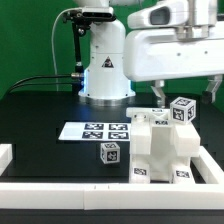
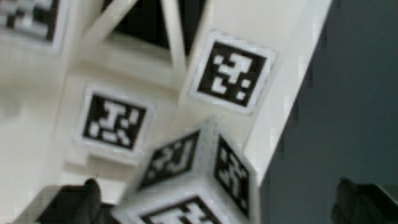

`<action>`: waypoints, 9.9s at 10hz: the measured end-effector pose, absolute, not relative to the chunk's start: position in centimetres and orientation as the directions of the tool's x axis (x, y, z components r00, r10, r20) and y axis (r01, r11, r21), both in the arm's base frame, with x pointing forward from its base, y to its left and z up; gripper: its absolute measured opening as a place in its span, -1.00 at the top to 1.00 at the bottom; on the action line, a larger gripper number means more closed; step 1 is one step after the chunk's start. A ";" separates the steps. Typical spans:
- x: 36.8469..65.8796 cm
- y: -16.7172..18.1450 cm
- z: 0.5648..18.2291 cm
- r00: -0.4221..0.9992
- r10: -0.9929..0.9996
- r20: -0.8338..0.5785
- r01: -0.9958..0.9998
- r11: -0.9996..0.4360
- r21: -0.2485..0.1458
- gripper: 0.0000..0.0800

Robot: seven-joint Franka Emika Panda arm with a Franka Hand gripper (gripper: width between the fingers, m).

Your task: Assemble chair

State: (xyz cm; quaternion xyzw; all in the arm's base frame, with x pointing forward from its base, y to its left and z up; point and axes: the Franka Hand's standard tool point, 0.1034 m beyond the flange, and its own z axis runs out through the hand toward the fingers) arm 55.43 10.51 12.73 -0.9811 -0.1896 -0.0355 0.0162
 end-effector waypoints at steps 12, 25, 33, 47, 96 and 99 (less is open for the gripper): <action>55.9 10.6 11.7 0.997 0.030 0.078 0.032 -0.999 -0.029 0.29; 55.2 12.7 12.0 0.983 -0.182 0.032 -0.179 -0.981 -0.074 -0.53; 55.0 12.0 12.4 0.896 0.440 0.057 0.442 -0.896 -0.035 -0.62; 55.3 13.2 12.4 0.697 -0.717 -0.001 -0.714 -0.693 -0.104 0.29; 55.6 12.8 11.9 0.788 -0.614 0.045 -0.609 -0.788 -0.097 0.29; 55.7 13.4 11.9 0.566 -0.824 0.004 -0.817 -0.562 -0.128 0.29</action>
Offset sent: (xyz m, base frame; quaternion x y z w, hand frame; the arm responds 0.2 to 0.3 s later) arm 0.0000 0.0000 0.0000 0.0000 0.0000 0.0000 1.0000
